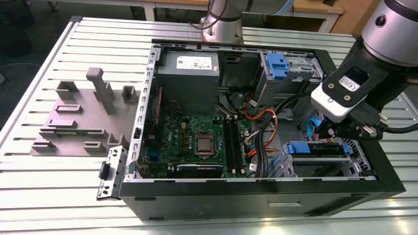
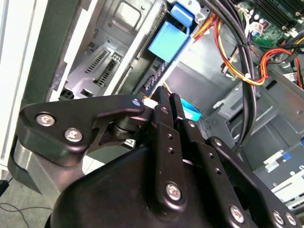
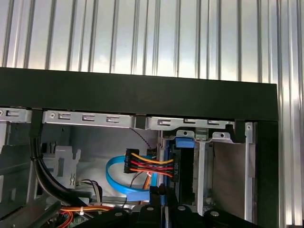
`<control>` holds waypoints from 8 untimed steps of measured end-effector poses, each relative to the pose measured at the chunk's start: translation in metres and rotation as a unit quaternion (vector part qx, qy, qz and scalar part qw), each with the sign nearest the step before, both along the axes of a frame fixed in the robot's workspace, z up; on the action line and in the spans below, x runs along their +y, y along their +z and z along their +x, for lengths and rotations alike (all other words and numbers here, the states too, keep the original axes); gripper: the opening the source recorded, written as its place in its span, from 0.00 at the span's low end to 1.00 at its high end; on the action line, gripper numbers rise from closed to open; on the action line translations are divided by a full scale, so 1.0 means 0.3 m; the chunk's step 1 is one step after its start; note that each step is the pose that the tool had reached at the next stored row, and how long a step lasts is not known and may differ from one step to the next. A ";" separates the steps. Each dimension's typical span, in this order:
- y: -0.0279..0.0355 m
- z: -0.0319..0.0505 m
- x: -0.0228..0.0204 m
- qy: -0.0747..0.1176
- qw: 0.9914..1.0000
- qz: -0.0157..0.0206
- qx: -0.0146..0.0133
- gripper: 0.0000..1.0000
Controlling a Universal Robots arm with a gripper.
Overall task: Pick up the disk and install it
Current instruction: 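Insert the second disk wire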
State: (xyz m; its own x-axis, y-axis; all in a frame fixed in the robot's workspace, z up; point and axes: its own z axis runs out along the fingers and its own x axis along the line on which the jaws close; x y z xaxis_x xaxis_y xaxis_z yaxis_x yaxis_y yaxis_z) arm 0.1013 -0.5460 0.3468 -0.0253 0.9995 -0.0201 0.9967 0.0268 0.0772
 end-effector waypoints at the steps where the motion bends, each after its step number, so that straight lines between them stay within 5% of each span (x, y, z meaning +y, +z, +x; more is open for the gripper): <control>1: -0.002 0.000 -0.006 0.000 1.000 0.000 0.000 0.16; 8: -0.022 0.002 -0.023 -0.003 1.000 0.000 0.002 0.16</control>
